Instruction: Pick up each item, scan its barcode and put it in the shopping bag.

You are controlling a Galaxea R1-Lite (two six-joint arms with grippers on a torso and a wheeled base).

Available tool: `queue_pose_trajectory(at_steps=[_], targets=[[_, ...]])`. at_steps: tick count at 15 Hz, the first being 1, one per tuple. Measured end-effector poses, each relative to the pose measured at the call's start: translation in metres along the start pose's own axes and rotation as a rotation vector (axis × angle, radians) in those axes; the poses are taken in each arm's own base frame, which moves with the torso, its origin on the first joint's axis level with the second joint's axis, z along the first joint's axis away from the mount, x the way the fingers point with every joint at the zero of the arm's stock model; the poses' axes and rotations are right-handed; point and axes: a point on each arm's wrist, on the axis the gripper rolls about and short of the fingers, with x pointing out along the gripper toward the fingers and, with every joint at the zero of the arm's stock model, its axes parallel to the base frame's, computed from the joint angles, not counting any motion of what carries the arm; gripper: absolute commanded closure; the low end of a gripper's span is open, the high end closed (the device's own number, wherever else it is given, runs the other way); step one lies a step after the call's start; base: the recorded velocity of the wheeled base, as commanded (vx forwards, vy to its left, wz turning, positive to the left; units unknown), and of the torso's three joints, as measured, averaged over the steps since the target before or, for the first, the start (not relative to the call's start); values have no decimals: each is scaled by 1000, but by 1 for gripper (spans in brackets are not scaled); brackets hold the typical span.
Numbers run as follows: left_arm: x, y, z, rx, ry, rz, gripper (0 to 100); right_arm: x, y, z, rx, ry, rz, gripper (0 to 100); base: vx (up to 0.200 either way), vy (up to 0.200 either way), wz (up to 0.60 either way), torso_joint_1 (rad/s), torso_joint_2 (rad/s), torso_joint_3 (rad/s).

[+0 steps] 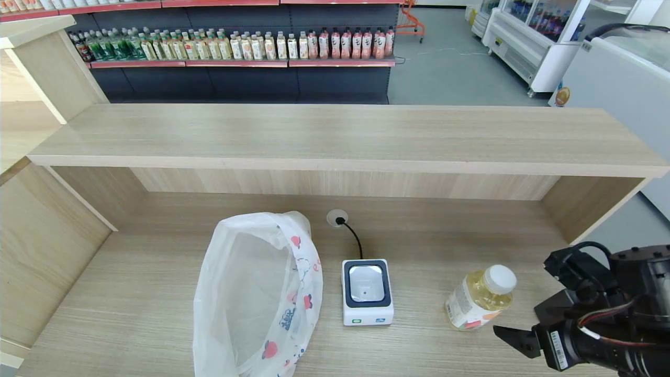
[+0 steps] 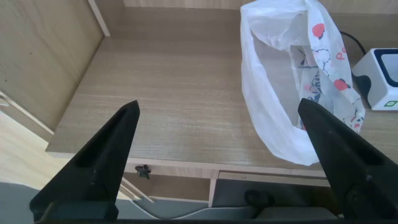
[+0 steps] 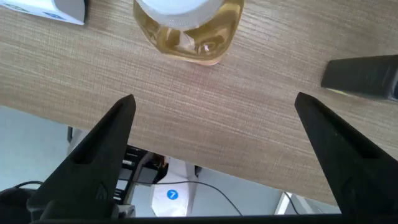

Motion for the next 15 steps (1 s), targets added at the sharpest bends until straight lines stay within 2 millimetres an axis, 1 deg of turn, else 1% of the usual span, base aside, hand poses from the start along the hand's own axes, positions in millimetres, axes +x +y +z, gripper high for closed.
queue_pose_trajectory(at_steps=[7, 11, 15], targets=[[0, 0, 0, 0, -1, 0, 0, 43, 23, 5, -56, -46, -6, 0, 0, 0, 0, 0, 0, 0], [0, 0, 0, 0, -1, 0, 0, 68, 30, 7, -57, -77, 1, 0, 0, 0, 0, 0, 0, 0], [0, 0, 0, 0, -1, 0, 0, 88, 34, 11, -49, -152, 4, 0, 0, 0, 0, 0, 0, 0]])
